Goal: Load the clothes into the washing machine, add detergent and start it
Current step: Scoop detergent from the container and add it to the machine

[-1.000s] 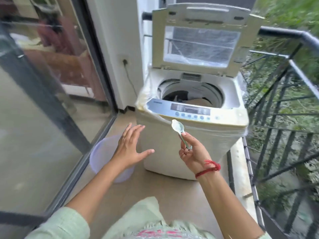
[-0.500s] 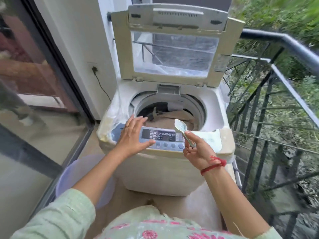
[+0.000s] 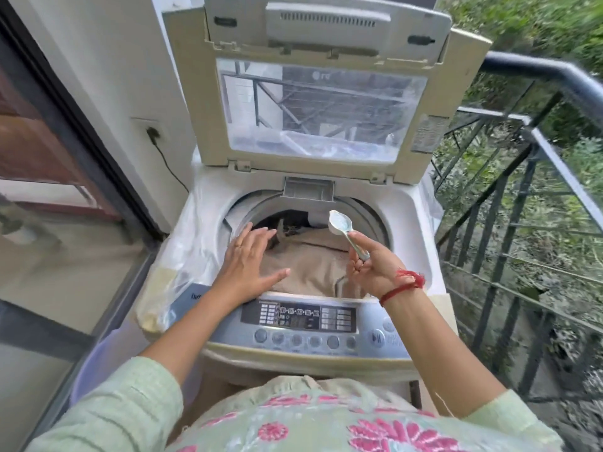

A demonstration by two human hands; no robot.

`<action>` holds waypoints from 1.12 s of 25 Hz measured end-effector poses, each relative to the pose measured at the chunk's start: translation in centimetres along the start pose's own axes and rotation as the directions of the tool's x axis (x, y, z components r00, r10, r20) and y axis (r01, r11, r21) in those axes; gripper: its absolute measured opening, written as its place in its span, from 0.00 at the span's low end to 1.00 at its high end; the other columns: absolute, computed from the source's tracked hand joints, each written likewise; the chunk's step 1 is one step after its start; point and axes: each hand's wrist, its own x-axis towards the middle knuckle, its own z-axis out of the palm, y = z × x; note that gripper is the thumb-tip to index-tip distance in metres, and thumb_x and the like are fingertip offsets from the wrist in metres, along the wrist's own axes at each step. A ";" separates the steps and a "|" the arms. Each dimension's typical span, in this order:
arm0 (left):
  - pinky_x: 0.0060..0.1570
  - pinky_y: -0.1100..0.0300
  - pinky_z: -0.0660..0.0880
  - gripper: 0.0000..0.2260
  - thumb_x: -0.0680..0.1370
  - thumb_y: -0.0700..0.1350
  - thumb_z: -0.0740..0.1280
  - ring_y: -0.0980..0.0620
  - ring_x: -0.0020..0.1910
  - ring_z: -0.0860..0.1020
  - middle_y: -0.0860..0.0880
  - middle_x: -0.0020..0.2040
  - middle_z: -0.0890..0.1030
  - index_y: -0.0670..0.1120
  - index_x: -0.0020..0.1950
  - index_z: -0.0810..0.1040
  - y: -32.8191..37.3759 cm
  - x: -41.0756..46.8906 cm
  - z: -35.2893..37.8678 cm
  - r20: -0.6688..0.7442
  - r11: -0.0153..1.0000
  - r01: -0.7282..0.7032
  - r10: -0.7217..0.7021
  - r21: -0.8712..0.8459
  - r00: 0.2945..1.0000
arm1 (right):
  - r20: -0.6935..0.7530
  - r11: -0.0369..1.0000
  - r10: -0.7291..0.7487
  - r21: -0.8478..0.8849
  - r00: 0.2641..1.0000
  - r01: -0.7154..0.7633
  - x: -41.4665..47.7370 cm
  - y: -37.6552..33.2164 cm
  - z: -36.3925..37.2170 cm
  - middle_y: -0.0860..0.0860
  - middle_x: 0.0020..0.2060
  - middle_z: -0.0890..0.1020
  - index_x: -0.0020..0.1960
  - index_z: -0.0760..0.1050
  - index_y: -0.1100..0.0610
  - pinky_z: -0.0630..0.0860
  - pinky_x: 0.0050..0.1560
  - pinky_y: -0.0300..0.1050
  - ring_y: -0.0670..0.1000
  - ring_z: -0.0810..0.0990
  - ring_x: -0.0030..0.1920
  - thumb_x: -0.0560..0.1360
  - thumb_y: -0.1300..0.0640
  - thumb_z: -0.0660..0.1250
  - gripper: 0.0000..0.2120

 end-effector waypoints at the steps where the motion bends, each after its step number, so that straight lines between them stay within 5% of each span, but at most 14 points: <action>1: 0.74 0.48 0.48 0.40 0.68 0.72 0.54 0.49 0.76 0.48 0.48 0.75 0.60 0.51 0.74 0.57 0.0 0.1 0.1 -0.012 1.000 0.008 -0.008 0.005 1.000 | 0.001 1.000 -0.008 -0.018 1.000 0.008 0.9 -0.5 0.4 0.45 0.35 0.80 0.43 0.78 0.52 0.70 0.26 0.31 0.39 0.76 0.26 0.73 0.60 0.70 0.04; 7: 0.73 0.45 0.53 0.31 0.73 0.66 0.56 0.50 0.76 0.51 0.48 0.73 0.62 0.51 0.72 0.60 -0.1 0.2 0.6 -0.094 0.998 0.057 -0.055 0.019 0.994 | 0.088 0.962 -0.161 -0.210 0.983 0.176 7.9 -3.6 4.8 0.46 0.29 0.80 0.49 0.79 0.55 0.69 0.23 0.32 0.41 0.75 0.24 0.73 0.60 0.70 0.06; 10: 0.73 0.44 0.55 0.29 0.75 0.64 0.57 0.49 0.75 0.52 0.48 0.72 0.64 0.50 0.71 0.61 -0.2 0.3 0.8 -0.118 0.996 0.094 -0.092 0.011 0.989 | 0.072 0.866 -0.296 -0.400 0.952 0.300 11.4 -4.4 6.2 0.51 0.37 0.79 0.46 0.80 0.55 0.69 0.26 0.34 0.43 0.73 0.29 0.73 0.61 0.71 0.04; 15: 0.73 0.48 0.52 0.30 0.75 0.64 0.54 0.49 0.76 0.51 0.47 0.73 0.63 0.49 0.72 0.61 -0.2 0.1 0.8 -0.105 0.992 0.129 -0.129 -0.008 0.986 | 0.086 0.679 -0.469 -0.601 0.879 0.421 15.4 -4.9 7.0 0.48 0.33 0.79 0.45 0.80 0.57 0.71 0.32 0.33 0.42 0.74 0.31 0.71 0.61 0.71 0.02; 18: 0.73 0.48 0.54 0.30 0.75 0.64 0.55 0.49 0.76 0.51 0.48 0.73 0.63 0.49 0.72 0.61 -0.2 0.2 0.9 -0.089 0.990 0.140 -0.142 -0.018 0.986 | 0.164 0.494 -0.601 -0.693 0.782 0.525 16.8 -5.0 6.9 0.50 0.36 0.82 0.46 0.81 0.60 0.76 0.41 0.37 0.41 0.79 0.35 0.70 0.60 0.71 0.06; 21: 0.73 0.47 0.55 0.30 0.75 0.63 0.56 0.49 0.76 0.51 0.48 0.72 0.63 0.49 0.72 0.61 -0.3 0.3 1.0 -0.082 0.989 0.148 -0.150 -0.026 0.985 | 0.304 0.172 -0.708 -0.801 0.637 0.574 17.2 -4.9 6.2 0.52 0.42 0.84 0.47 0.81 0.57 0.76 0.48 0.46 0.50 0.81 0.44 0.71 0.60 0.69 0.05; 28: 0.72 0.47 0.56 0.30 0.75 0.63 0.56 0.49 0.76 0.51 0.48 0.72 0.64 0.49 0.72 0.61 -0.2 0.3 0.8 -0.078 0.988 0.153 -0.155 -0.036 0.985 | 0.646 -0.435 -0.690 -0.731 0.327 0.526 17.4 -6.2 5.9 0.55 0.39 0.83 0.47 0.78 0.59 0.71 0.42 0.49 0.60 0.77 0.41 0.73 0.62 0.63 0.06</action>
